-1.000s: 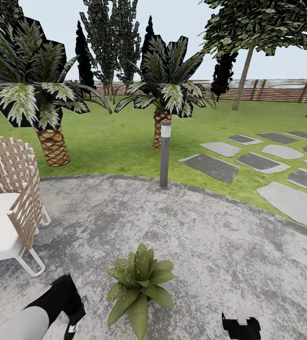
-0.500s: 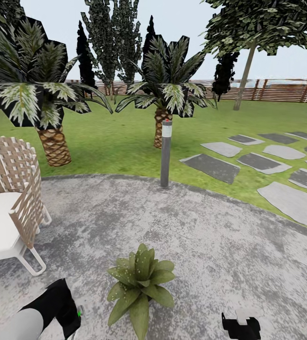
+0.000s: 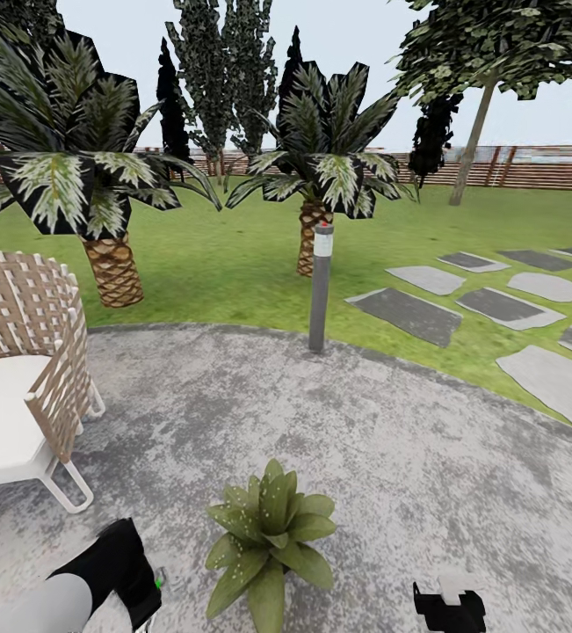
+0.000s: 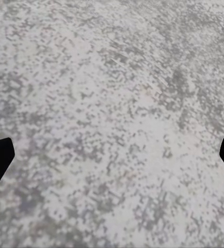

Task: Pick up the pesticide atomizer in the garden and spray insectifuge to fully cover both potted plants in the garden.

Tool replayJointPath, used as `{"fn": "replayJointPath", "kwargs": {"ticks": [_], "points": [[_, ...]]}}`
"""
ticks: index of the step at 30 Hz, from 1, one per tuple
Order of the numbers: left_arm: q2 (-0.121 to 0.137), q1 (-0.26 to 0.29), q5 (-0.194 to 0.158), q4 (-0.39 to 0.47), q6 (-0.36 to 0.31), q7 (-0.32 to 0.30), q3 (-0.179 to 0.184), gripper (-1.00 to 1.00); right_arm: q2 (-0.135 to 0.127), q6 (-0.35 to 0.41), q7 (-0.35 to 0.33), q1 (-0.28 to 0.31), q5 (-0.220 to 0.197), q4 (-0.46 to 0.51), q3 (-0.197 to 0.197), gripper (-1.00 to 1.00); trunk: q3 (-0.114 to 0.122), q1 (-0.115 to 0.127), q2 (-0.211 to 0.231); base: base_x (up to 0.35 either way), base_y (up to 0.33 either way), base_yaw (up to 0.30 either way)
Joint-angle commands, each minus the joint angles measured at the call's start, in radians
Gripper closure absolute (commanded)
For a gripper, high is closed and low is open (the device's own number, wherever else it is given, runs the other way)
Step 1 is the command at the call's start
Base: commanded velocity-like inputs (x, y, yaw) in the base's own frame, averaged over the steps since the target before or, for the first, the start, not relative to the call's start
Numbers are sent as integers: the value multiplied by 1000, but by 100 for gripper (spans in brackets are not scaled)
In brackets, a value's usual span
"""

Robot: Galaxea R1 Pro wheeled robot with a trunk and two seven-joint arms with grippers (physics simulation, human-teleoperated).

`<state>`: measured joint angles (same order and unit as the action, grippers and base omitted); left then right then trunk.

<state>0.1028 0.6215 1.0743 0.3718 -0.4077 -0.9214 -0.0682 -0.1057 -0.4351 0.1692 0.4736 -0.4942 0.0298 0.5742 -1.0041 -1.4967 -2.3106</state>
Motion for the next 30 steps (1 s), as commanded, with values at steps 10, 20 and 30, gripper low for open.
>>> {"fn": "replayJointPath", "kwargs": {"ticks": [10,20,30], "points": [[9,10,53,7,-80,-6,-2,100,0,-1,4,0,-5,1,9,-100,-1,0,0,0,0,1],[32,5,64,7,-82,-6,-2,100,0,-2,4,0,-5,1,9,-100,-1,0,0,0,-11,183],[24,5,63,9,-85,-4,-4,100,0,-2,4,0,-6,2,8,-100,-1,0,0,-10,-256,127]]}}
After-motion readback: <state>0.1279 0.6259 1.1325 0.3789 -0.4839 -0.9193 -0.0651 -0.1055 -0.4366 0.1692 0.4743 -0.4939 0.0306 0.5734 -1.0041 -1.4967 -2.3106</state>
